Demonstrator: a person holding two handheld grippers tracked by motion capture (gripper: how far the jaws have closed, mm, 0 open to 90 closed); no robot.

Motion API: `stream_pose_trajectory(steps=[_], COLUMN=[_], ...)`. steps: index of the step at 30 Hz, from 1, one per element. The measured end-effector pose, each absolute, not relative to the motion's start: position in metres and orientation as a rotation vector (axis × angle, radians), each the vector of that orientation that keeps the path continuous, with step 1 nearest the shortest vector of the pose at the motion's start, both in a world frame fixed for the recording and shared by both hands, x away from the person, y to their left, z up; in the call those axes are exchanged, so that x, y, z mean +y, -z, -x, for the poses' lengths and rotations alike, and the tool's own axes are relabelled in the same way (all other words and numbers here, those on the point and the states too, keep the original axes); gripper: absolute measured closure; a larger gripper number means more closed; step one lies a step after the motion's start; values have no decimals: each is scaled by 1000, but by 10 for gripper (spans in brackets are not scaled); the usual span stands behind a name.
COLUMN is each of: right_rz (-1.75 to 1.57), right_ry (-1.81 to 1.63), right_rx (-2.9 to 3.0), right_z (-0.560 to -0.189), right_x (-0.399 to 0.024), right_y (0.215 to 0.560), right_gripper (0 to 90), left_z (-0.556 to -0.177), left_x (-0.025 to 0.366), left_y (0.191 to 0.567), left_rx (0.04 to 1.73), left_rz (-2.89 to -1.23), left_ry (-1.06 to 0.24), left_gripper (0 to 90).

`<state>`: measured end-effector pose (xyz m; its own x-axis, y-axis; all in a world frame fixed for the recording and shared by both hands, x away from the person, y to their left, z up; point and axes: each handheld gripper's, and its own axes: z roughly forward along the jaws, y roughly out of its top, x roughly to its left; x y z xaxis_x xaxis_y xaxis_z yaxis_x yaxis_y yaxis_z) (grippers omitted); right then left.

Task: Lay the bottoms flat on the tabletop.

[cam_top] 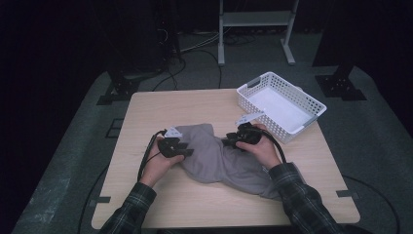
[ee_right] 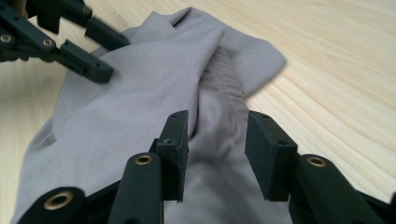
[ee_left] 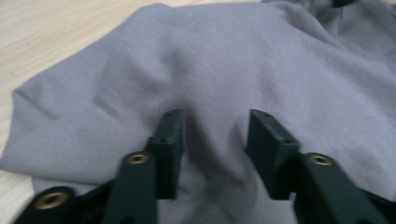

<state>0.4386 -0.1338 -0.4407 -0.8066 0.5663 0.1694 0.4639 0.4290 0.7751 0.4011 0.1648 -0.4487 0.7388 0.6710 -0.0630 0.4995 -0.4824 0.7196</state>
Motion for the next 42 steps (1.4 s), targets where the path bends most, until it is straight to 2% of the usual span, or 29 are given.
stream_pose_trajectory(steps=[3, 5, 6, 13, 23, 25, 28, 31, 36, 42], right_rz=[-930, -963, -972, -1022, -1110, -1115, -1099, -1077, -1022, -977], right_ry=[-1280, -1265, -1267, -1151, -948, -971, -1072, -1160, -1221, -1247], right_rx=[2591, 2607, 2605, 2531, 2360, 2370, 2361, 2355, 2393, 2448], right_z=[-449, -454, -455, -467, -489, -489, -483, -472, -446, -405], right_x=[-124, -120, -119, -122, -145, -147, -150, -156, -169, -187], right_y=[451, 460, 463, 462, 458, 458, 450, 437, 425, 427], right_gripper=[678, 854, 881, 894, 895, 881, 750, 661, 569, 510], left_z=[-401, -398, -396, -368, -339, -339, -344, -350, -365, -381], left_x=[165, 165, 165, 162, 146, 146, 153, 163, 180, 185], left_y=[452, 452, 452, 449, 445, 445, 441, 434, 430, 441], left_rx=[890, 906, 905, 831, 742, 731, 753, 790, 852, 897], left_rz=[-2210, -2228, -2232, -2272, -2284, -2272, -2234, -2192, -2143, -2150], left_ry=[-254, -222, -218, -174, -46, -65, -120, -203, -287, -291], left_gripper=[764, 884, 891, 894, 890, 844, 705, 628, 549, 464])
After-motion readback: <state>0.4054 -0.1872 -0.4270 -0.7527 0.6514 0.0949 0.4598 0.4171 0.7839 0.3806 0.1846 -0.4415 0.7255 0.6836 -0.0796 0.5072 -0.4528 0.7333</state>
